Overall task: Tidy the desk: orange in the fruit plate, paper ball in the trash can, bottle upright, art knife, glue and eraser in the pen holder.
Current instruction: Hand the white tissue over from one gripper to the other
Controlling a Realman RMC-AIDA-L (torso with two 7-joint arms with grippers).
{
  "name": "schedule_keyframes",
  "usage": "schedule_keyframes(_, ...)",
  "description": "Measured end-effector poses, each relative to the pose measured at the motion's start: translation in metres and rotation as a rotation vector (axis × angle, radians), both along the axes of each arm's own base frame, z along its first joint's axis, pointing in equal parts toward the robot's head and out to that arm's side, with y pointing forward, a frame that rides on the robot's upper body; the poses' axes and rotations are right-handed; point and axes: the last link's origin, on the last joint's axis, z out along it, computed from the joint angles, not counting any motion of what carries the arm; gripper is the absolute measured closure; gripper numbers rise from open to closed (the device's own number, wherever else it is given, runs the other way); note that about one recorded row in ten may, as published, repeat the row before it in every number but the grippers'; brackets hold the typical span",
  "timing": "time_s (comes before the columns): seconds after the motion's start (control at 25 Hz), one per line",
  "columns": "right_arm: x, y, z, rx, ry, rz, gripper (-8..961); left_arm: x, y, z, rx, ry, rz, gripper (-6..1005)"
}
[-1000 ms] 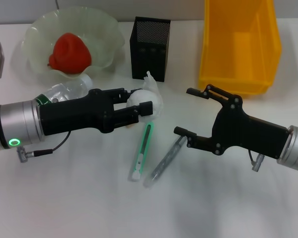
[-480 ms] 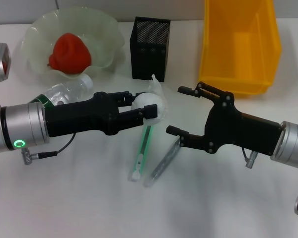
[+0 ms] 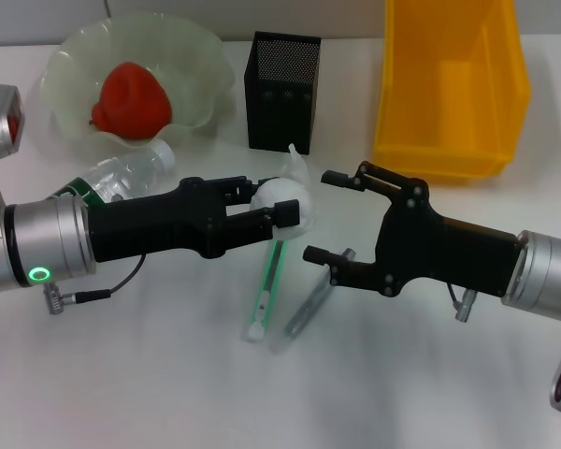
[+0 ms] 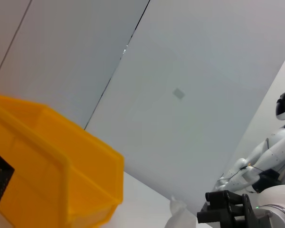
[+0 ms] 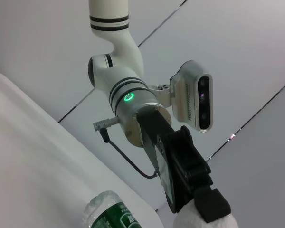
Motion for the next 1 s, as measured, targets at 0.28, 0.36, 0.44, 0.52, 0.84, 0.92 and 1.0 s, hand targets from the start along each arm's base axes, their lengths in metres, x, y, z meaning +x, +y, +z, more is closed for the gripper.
schedule_keyframes(0.28, -0.0029, 0.0007, -0.0032, -0.011, -0.002, 0.006, 174, 0.0005, -0.0015, -0.0019, -0.011, 0.003, -0.006, 461)
schedule_keyframes(0.36, -0.0035, 0.0002, -0.0047, -0.012, -0.006, 0.012, 175, 0.0007, -0.0017, -0.0026, -0.012, 0.002, -0.007, 459)
schedule_keyframes(0.44, -0.0039, 0.0003, -0.0055, -0.013, -0.008, 0.014, 175, 0.0013, -0.0018, -0.0041, -0.018, 0.005, -0.01, 457)
schedule_keyframes(0.52, -0.0046, 0.0004, -0.006, -0.014, -0.007, 0.015, 175, 0.0015, -0.002, -0.0049, -0.021, 0.008, -0.013, 455)
schedule_keyframes(0.84, -0.0059, -0.0003, -0.008, -0.017, -0.004, 0.017, 177, 0.0025, -0.0021, -0.0071, -0.027, 0.009, -0.013, 447)
schedule_keyframes(0.92, -0.0059, -0.0003, -0.008, -0.017, -0.004, 0.017, 177, 0.0025, -0.0023, -0.0074, -0.028, 0.009, -0.013, 446)
schedule_keyframes(1.0, -0.0059, -0.0002, -0.008, -0.016, -0.004, 0.017, 181, 0.0024, -0.0026, -0.0076, -0.03, 0.009, -0.013, 444)
